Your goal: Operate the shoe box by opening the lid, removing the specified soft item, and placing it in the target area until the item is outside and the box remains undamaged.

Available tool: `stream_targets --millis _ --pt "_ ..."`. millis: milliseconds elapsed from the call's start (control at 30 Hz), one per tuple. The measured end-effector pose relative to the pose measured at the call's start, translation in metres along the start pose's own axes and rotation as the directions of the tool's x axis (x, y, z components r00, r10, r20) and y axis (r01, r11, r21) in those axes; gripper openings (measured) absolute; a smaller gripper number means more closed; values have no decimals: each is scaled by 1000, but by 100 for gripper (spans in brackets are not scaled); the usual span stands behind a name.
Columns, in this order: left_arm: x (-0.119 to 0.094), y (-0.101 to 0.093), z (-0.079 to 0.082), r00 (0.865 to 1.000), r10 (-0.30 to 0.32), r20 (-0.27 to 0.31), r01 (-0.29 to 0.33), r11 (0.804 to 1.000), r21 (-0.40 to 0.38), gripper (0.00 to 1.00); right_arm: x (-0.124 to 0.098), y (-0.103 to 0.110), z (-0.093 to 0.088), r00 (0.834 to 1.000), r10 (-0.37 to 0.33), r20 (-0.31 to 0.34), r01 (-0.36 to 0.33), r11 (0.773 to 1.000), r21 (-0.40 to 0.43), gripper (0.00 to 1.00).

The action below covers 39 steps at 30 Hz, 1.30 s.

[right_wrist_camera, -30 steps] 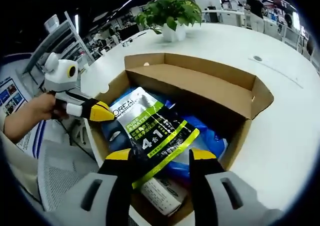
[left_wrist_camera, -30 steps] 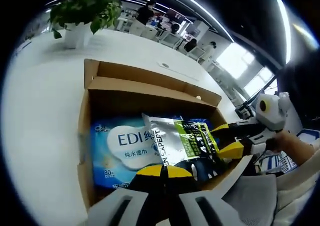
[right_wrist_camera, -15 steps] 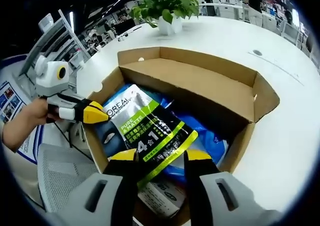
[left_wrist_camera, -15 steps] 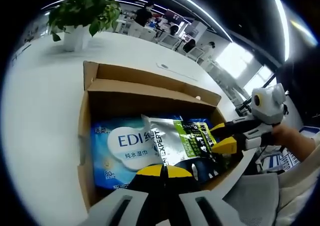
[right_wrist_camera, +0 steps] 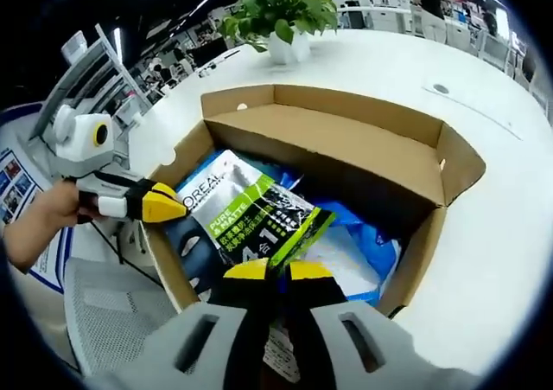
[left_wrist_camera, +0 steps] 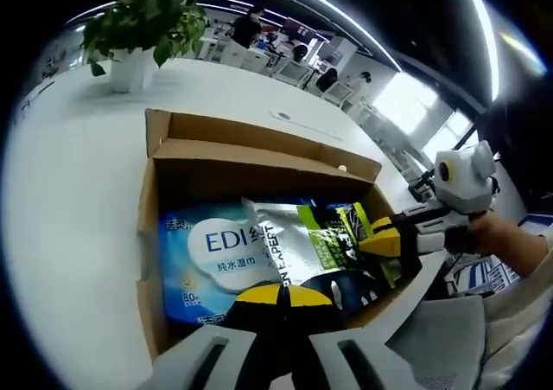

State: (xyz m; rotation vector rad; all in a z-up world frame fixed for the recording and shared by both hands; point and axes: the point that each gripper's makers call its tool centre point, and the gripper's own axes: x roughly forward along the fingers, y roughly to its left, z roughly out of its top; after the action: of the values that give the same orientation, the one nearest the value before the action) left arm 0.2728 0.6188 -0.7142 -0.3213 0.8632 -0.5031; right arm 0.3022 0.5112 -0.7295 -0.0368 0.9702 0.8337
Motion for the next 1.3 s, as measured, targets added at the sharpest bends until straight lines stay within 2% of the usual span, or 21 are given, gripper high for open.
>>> stream_targets --millis 233,600,1033,1300 --pt "-4 -5 6 1000 12 7 -12 1000 23 0 -5 0 1 1000 -6 15 6 1000 19 2" --pt "-3 -18 14 1000 7 9 -7 998 56 0 -24 -4 12 998 -16 65 13 999 46 0" --pt "6 -47 24 999 -32 -12 34 993 116 0 -53 -22 19 993 -52 109 43 996 80 0" --pt "18 -67 31 997 -68 -25 71 986 152 0 -75 -39 19 989 -84 120 72 992 105 0"
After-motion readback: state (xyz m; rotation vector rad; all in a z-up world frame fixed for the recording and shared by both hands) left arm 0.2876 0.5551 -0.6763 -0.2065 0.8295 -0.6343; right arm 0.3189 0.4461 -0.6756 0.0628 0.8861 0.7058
